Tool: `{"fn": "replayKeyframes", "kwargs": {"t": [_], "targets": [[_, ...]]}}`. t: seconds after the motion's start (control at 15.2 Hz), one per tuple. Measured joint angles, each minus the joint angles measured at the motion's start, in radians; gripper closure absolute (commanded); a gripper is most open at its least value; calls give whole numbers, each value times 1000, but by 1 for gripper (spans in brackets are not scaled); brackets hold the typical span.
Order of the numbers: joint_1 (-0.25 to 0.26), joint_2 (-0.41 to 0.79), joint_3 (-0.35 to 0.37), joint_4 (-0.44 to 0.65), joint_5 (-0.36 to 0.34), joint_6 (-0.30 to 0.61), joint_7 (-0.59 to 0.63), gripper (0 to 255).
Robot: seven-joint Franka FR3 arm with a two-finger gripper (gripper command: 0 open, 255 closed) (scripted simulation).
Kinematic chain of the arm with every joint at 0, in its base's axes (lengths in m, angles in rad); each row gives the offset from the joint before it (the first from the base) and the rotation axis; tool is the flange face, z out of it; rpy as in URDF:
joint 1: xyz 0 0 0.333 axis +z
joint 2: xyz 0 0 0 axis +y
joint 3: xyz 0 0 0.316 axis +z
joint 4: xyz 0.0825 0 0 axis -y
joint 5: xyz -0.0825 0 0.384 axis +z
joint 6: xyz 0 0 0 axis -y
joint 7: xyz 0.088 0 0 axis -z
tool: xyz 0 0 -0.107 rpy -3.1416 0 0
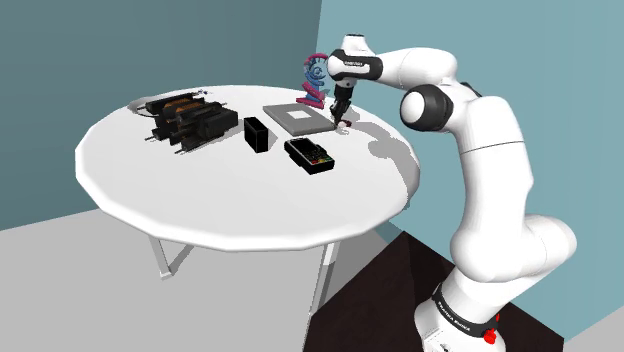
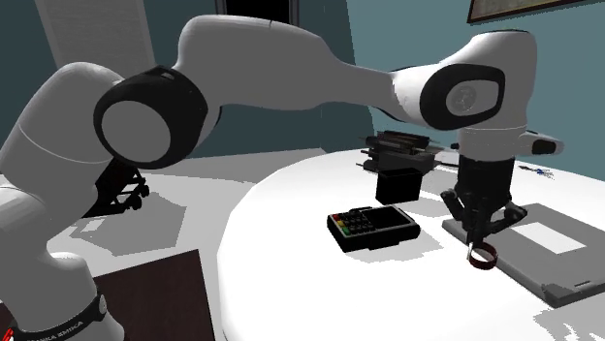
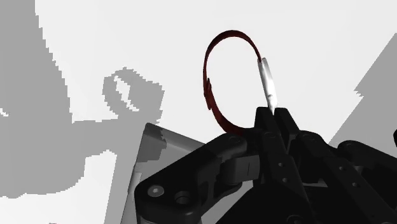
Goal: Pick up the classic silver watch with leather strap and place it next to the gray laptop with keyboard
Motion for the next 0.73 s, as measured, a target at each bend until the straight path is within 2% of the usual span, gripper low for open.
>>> {"fn": "replayKeyframes", "kwargs": {"t": [0.73], "targets": [[-4,13,-2,-126,-5,139,11,255]]}}
